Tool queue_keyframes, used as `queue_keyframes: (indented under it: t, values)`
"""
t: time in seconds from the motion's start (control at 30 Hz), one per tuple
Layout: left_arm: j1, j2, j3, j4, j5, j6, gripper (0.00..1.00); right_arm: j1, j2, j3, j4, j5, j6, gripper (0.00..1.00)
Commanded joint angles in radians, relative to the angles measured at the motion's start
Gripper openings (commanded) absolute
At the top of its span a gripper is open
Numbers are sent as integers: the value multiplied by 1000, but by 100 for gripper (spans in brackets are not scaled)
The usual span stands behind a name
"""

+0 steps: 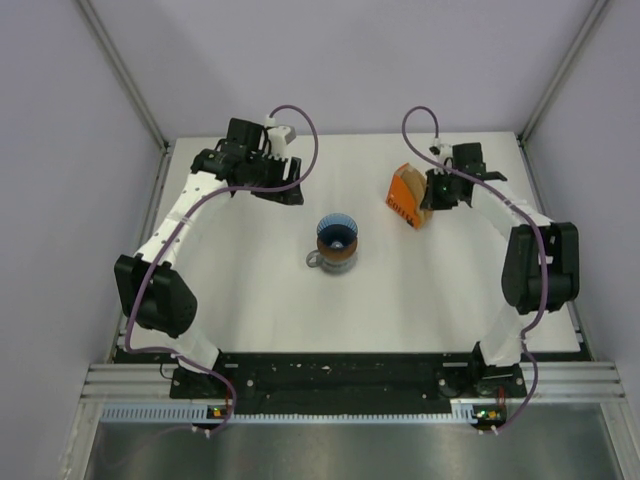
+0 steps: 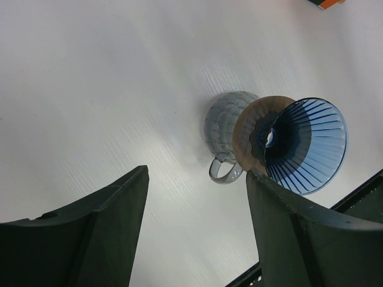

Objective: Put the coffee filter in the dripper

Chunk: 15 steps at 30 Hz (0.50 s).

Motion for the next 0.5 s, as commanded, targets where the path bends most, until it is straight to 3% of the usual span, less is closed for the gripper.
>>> queue_keyframes:
  t: [0.0,0.27,0.47]
  values:
    - [5,-41,2,38,4,13,72,15,-112,29,-24,38,-34,0]
    - [7,-36,10,33,14,13,72,25,-184,92,-124,74,-100,0]
    - [16,-35,28,21,24,13,72,119,-294,155,-185,284,-196,0]
